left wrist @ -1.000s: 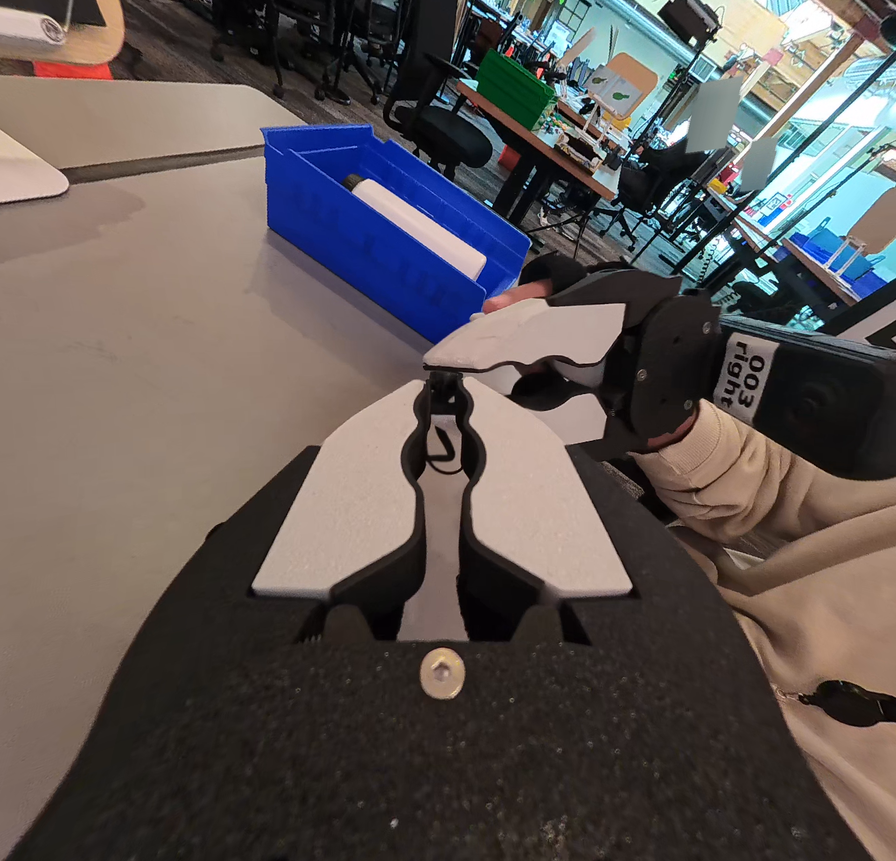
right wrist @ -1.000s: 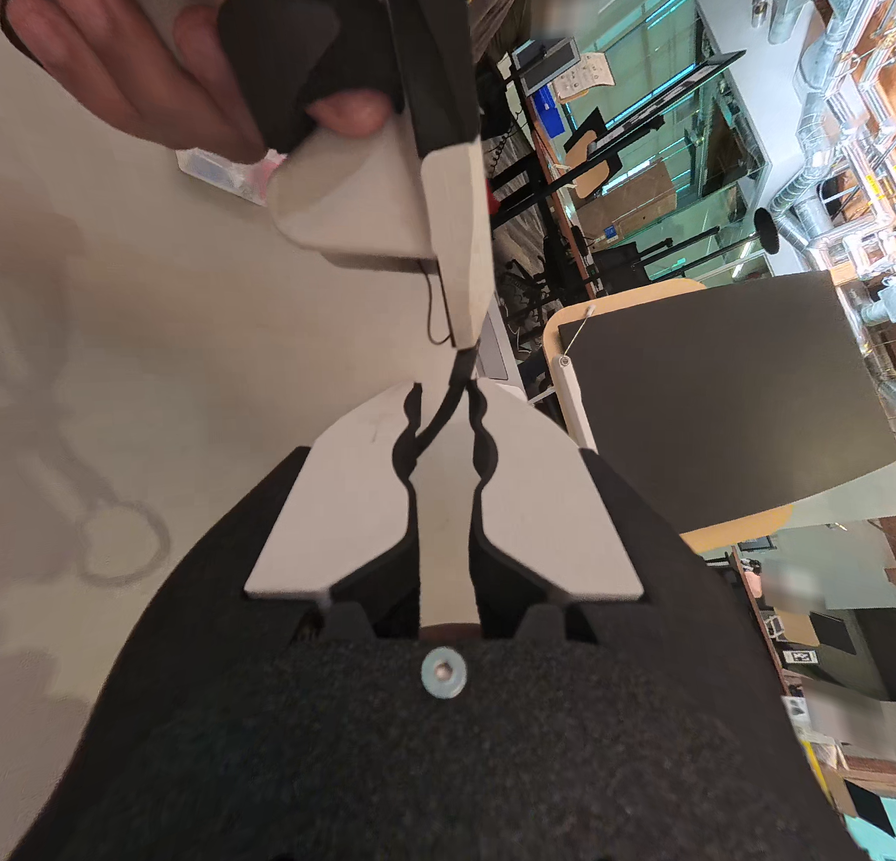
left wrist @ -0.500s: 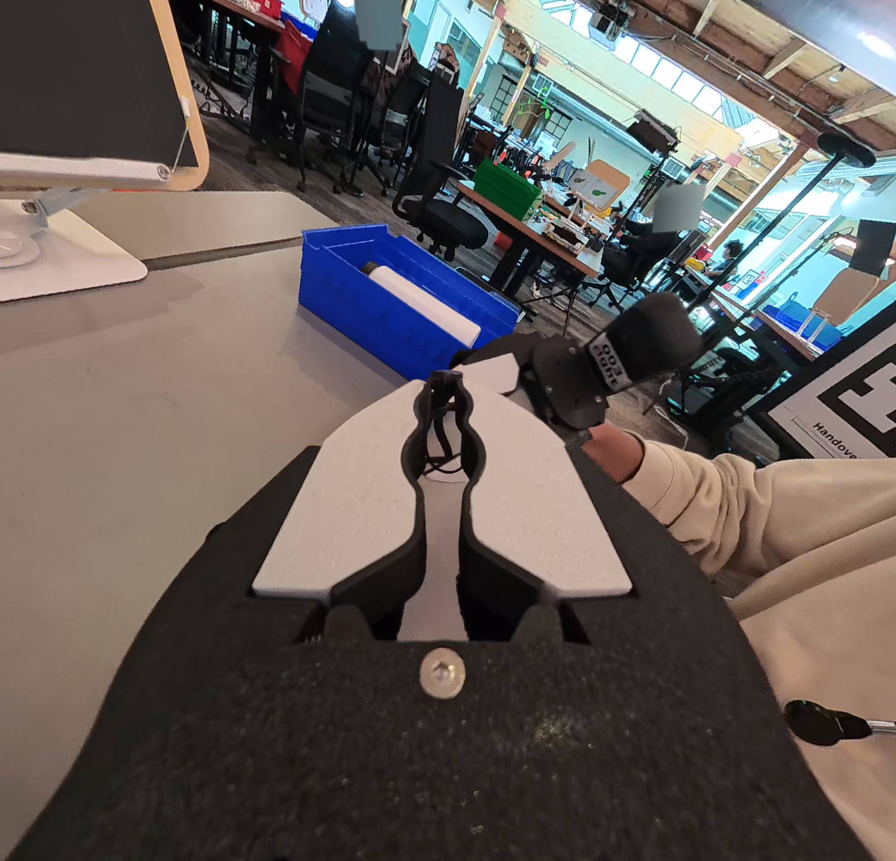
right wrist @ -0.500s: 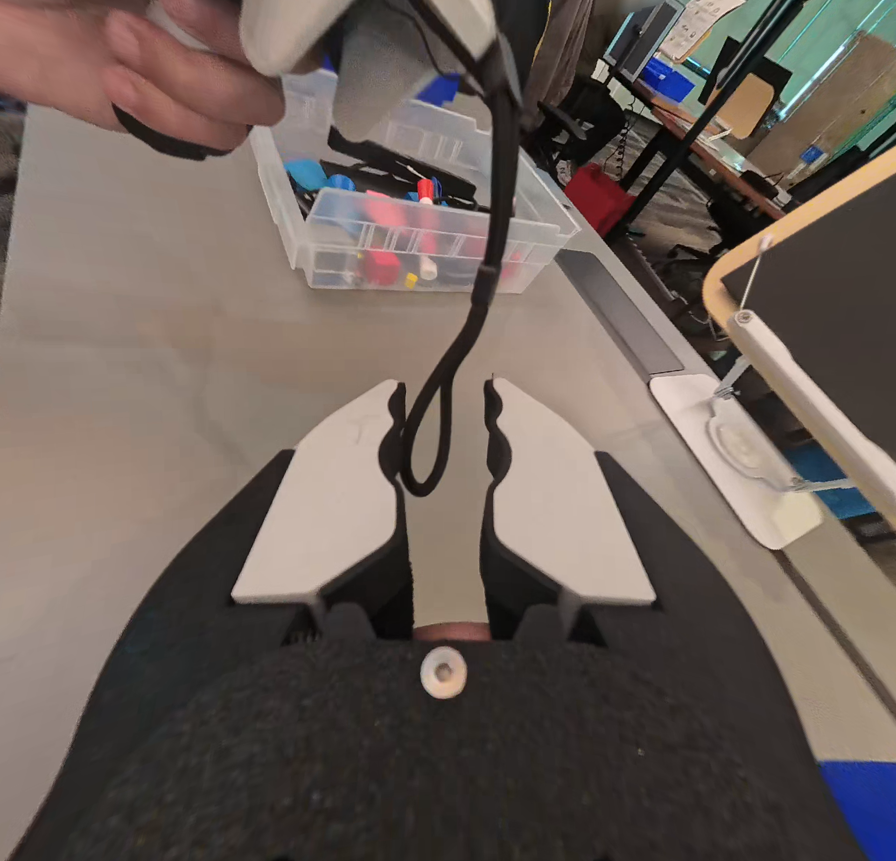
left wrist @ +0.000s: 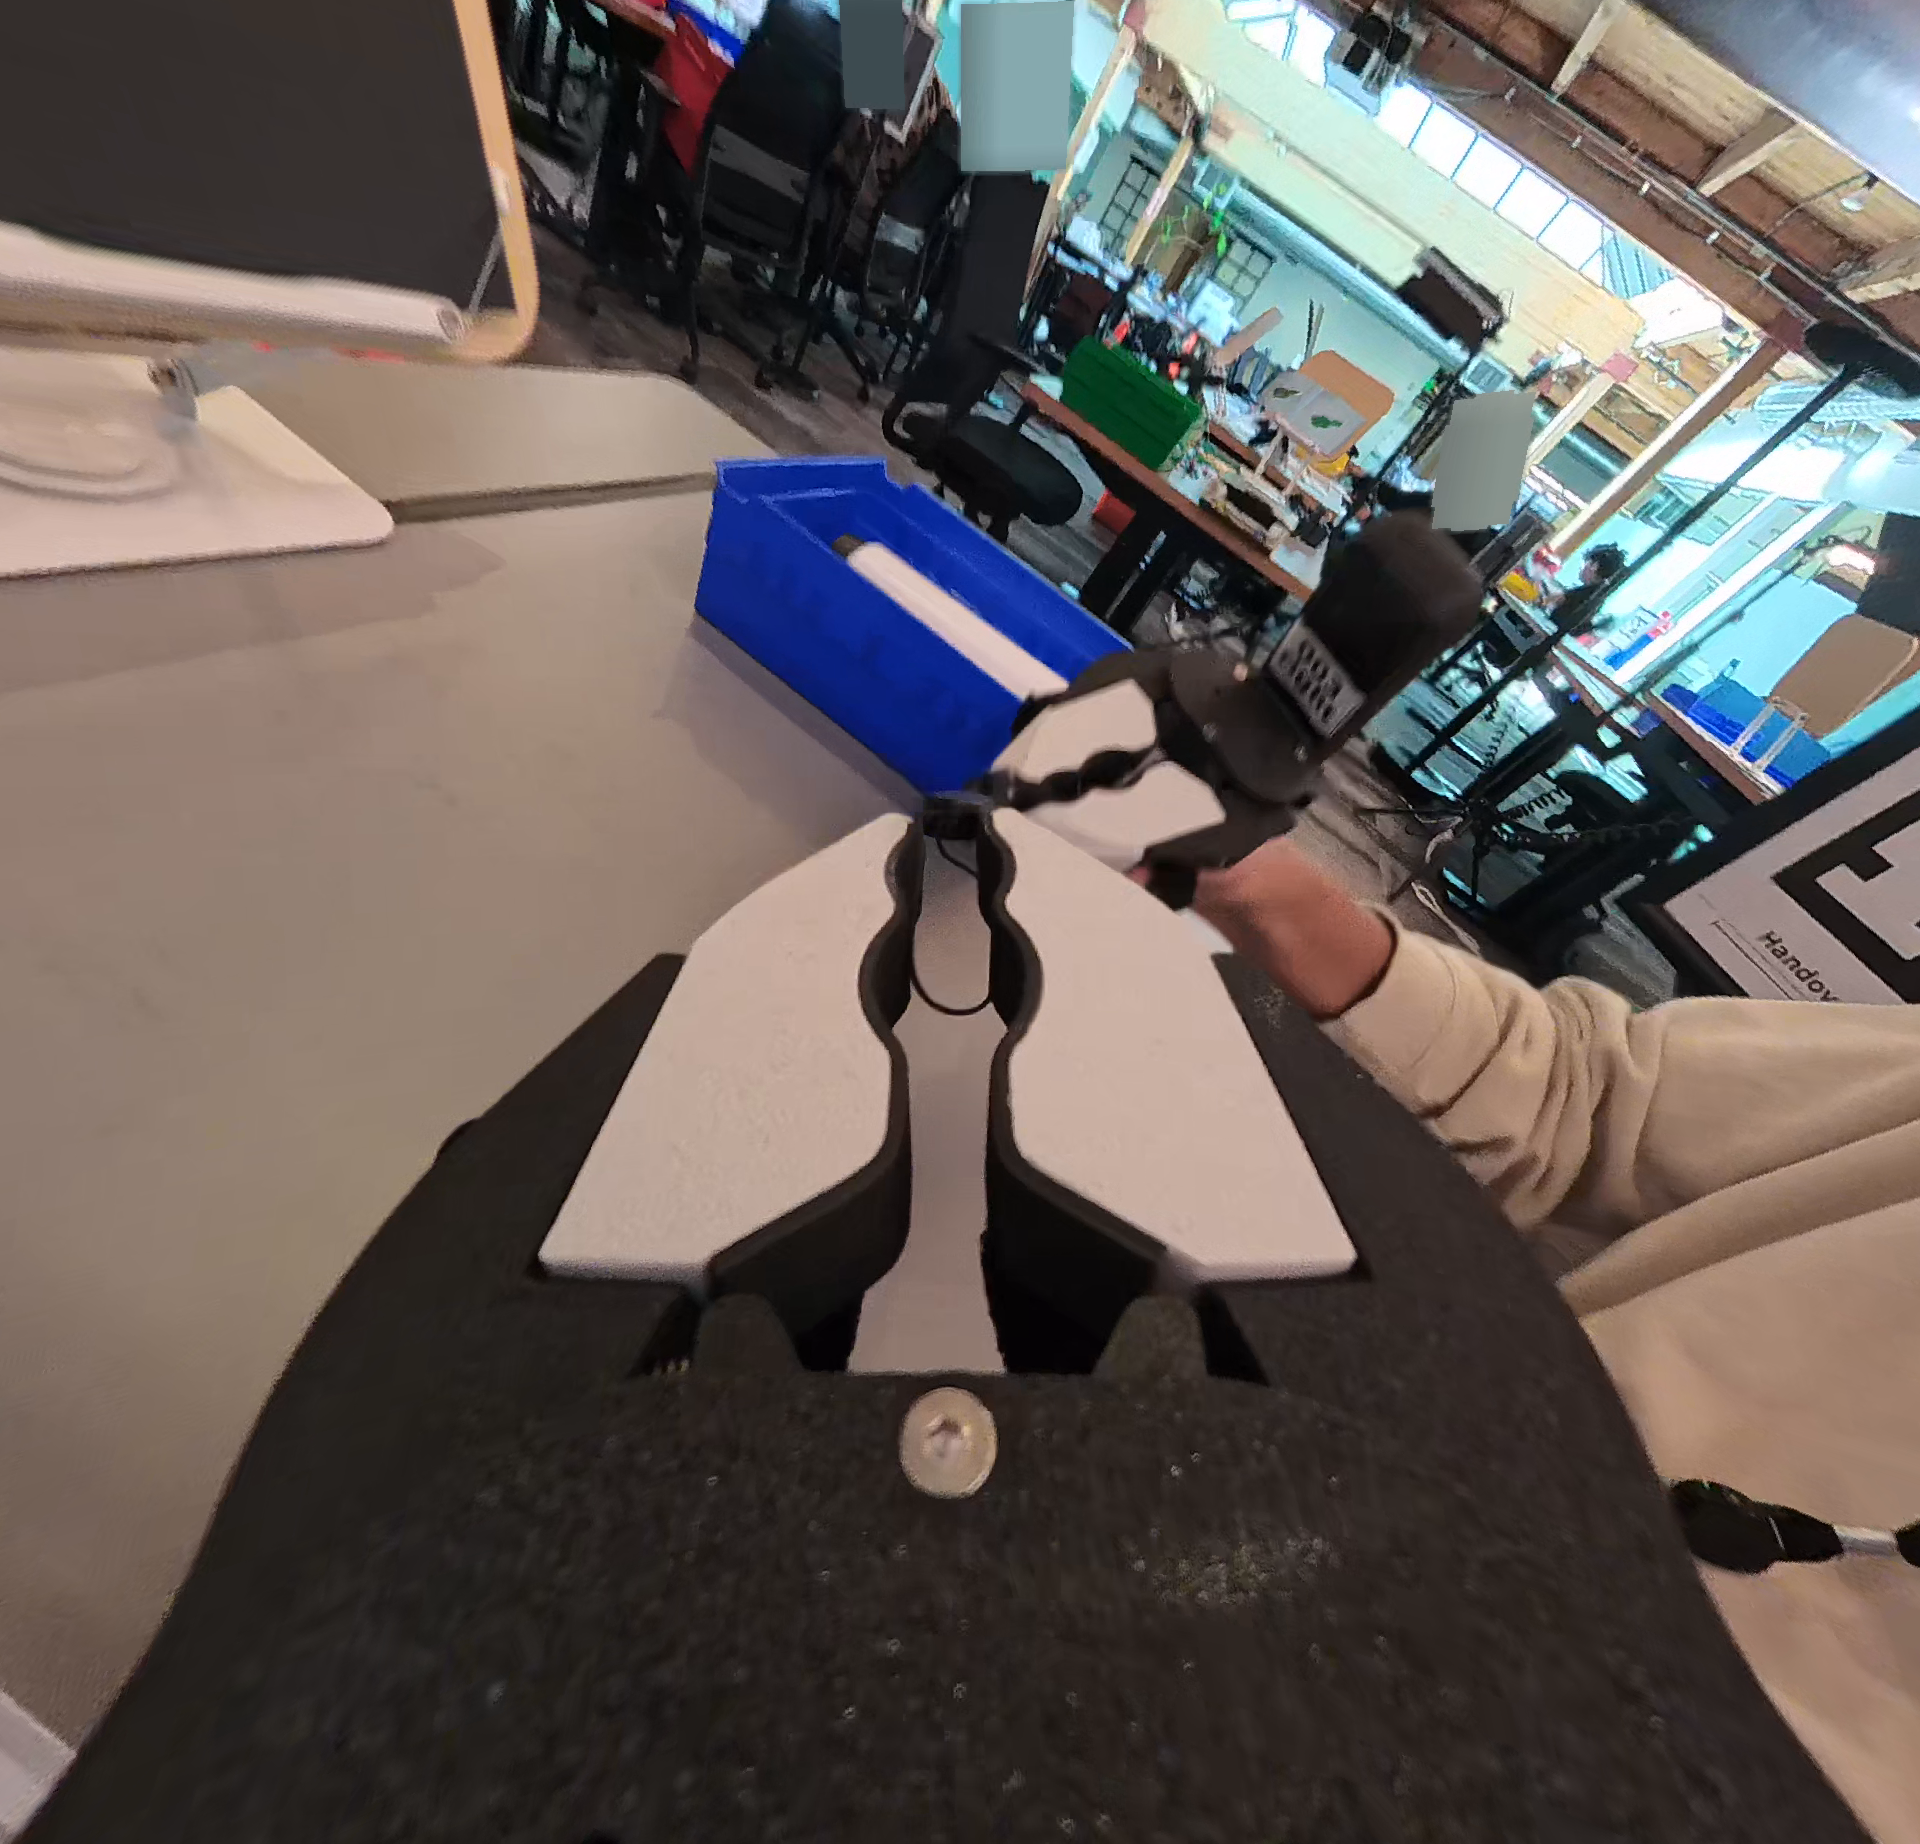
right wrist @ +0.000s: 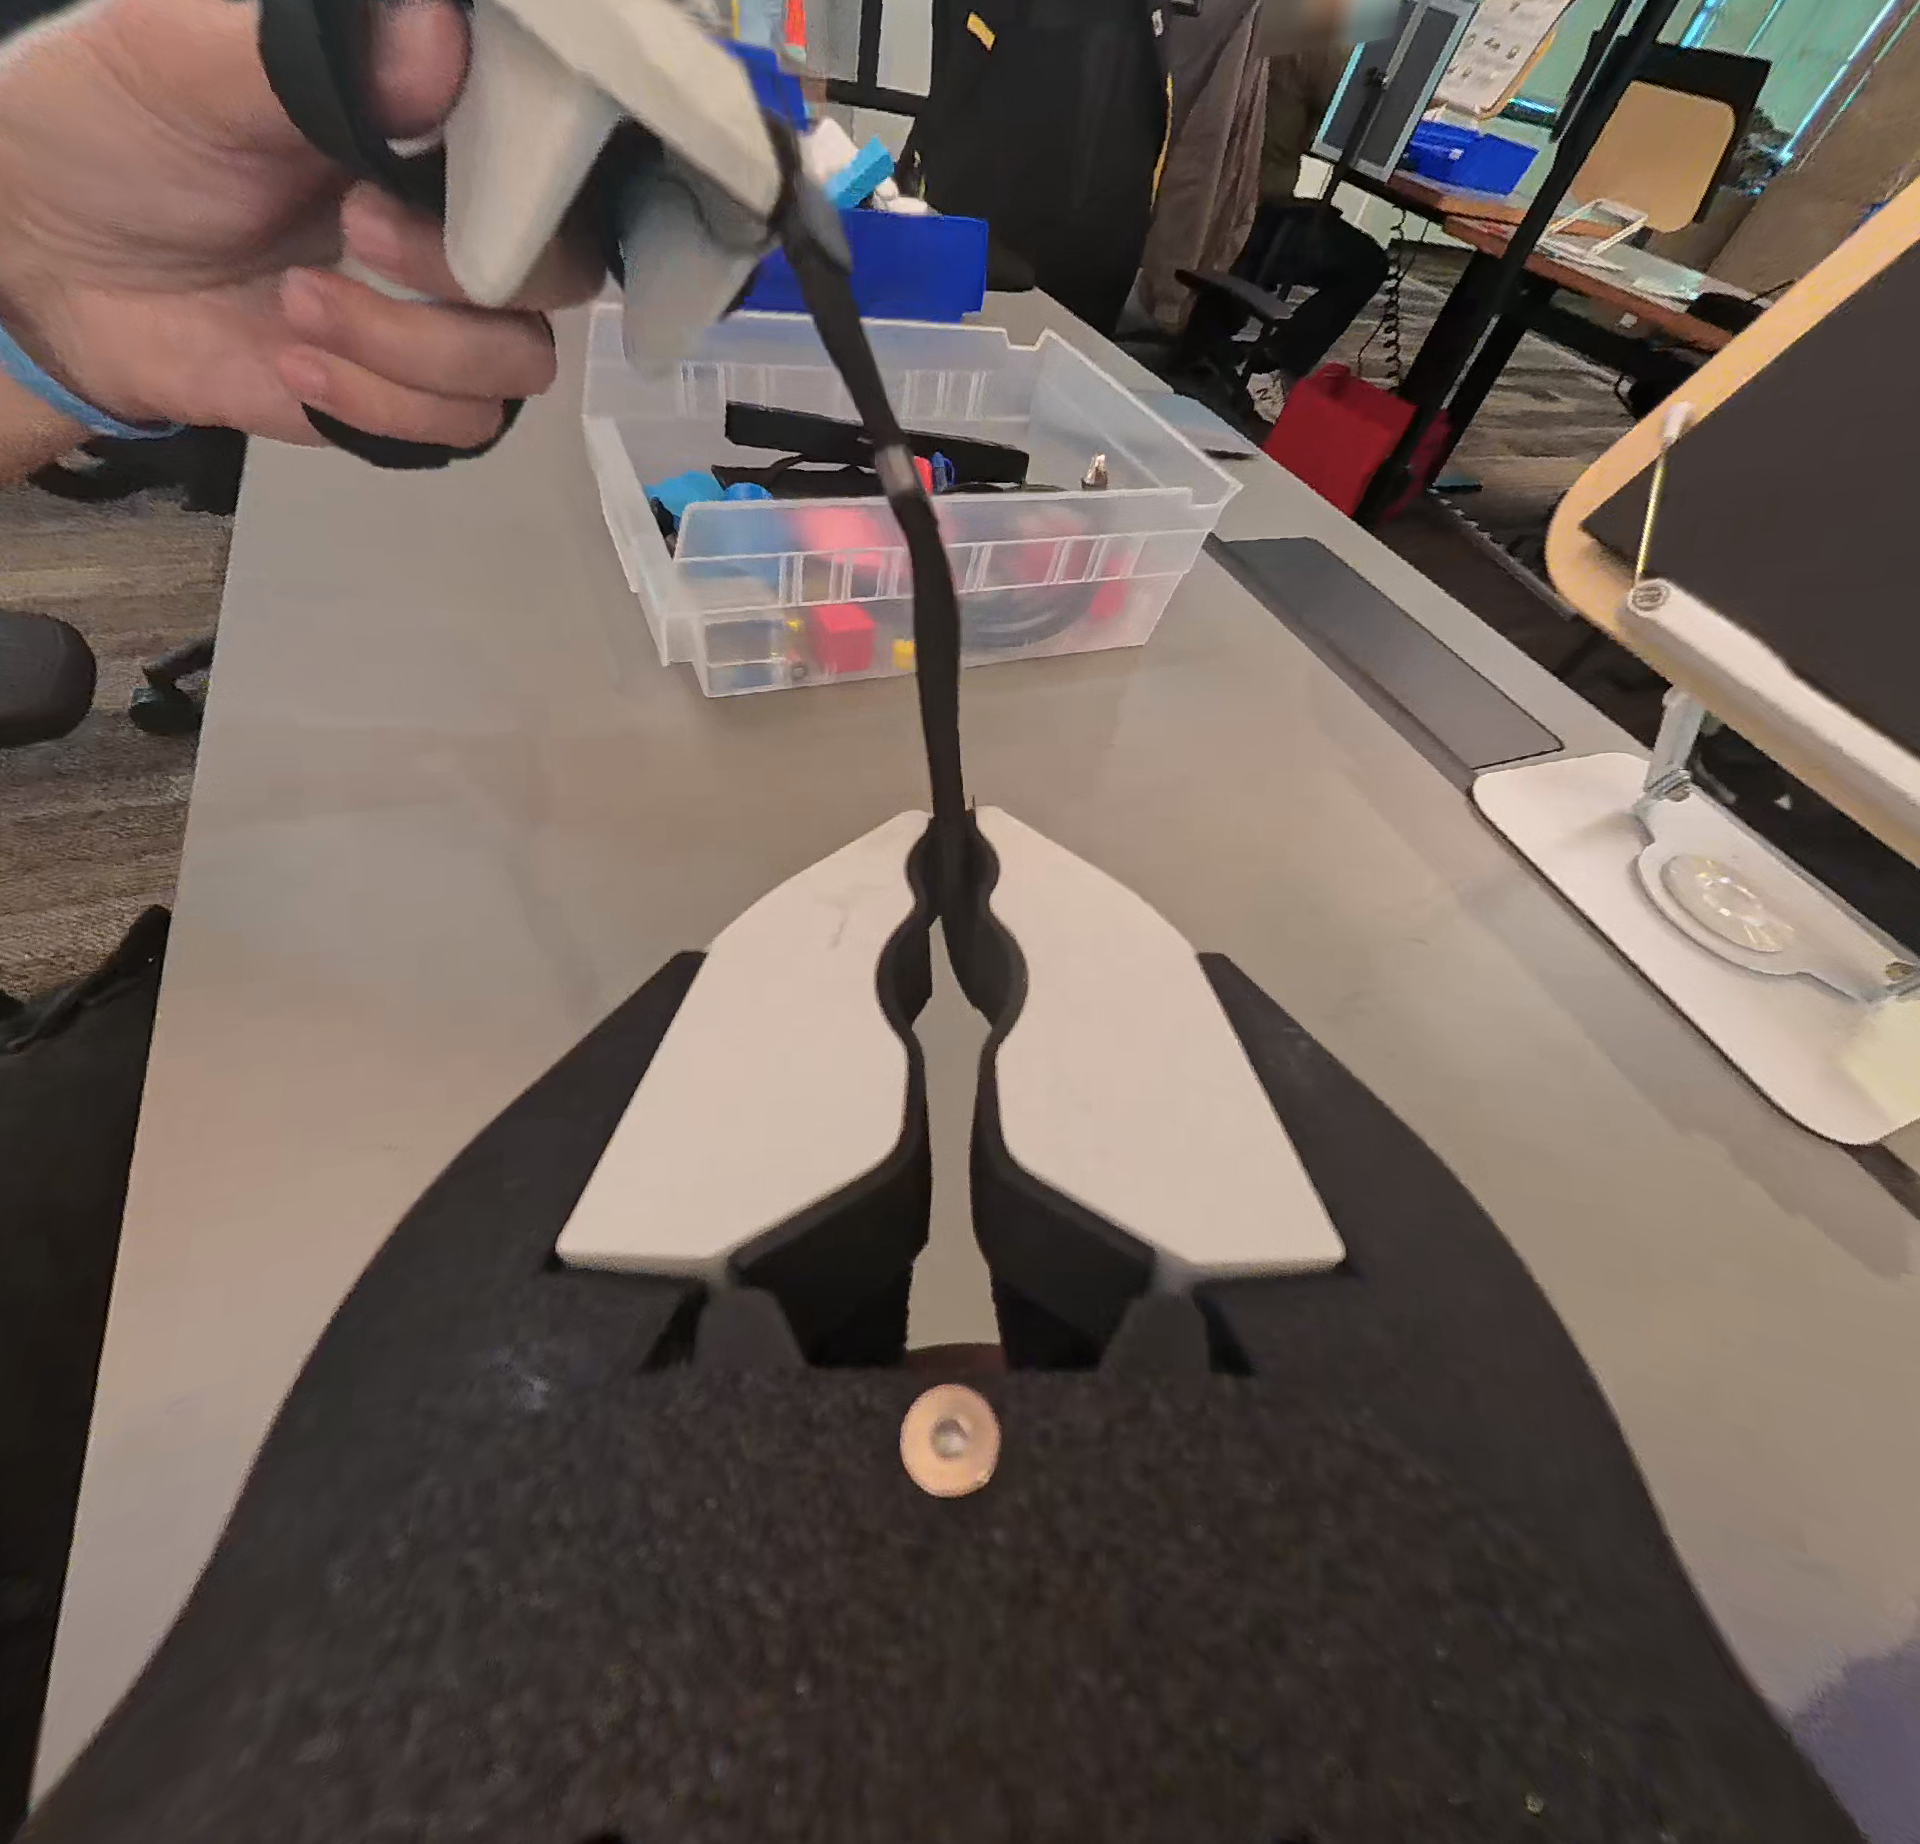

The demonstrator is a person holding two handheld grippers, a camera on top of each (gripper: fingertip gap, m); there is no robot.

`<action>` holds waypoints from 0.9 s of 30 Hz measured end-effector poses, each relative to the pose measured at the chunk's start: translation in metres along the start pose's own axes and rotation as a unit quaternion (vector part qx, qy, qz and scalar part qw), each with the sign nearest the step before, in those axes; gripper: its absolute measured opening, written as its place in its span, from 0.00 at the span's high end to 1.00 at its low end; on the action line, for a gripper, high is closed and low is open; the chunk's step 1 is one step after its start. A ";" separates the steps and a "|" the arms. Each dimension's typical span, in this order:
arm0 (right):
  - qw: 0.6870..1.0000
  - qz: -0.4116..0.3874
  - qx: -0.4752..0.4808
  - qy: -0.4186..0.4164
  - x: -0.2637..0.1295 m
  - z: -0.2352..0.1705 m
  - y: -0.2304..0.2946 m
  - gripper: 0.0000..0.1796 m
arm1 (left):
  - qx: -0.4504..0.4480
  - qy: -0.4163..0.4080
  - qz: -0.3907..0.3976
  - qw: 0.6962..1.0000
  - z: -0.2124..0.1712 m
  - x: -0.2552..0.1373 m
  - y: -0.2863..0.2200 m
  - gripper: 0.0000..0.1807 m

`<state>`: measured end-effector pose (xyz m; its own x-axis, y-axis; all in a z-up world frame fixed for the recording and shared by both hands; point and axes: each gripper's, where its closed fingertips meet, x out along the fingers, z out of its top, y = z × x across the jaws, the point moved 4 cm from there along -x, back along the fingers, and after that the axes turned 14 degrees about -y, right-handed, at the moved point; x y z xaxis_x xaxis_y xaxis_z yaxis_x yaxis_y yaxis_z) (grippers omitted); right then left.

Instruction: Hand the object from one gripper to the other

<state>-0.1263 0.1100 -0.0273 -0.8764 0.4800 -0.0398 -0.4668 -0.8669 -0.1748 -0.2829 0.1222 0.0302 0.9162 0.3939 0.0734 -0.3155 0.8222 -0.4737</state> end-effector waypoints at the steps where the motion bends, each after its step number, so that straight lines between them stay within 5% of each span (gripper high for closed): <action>1: 1.000 -0.001 -0.005 0.005 -0.003 0.003 -0.002 0.99 | -0.005 0.012 0.000 1.000 -0.005 0.000 0.002 0.95; 7: 0.998 -0.037 -0.040 0.018 -0.027 0.030 -0.024 0.99 | 0.003 0.054 0.040 0.998 -0.037 -0.007 0.011 0.71; 13: 0.995 -0.086 -0.049 0.024 -0.055 0.046 -0.048 0.99 | 0.066 0.002 0.113 0.991 -0.082 -0.021 0.010 0.64; 27: 0.984 -0.157 -0.057 0.056 -0.100 0.052 -0.086 0.99 | 0.033 -0.022 0.105 0.994 -0.113 -0.010 -0.001 0.70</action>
<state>-0.0047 0.1297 0.0426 -0.6703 0.7385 -0.0729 -0.6899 -0.6563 -0.3055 -0.2636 0.0713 -0.0692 0.8170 0.5763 0.0185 -0.5154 0.7444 -0.4245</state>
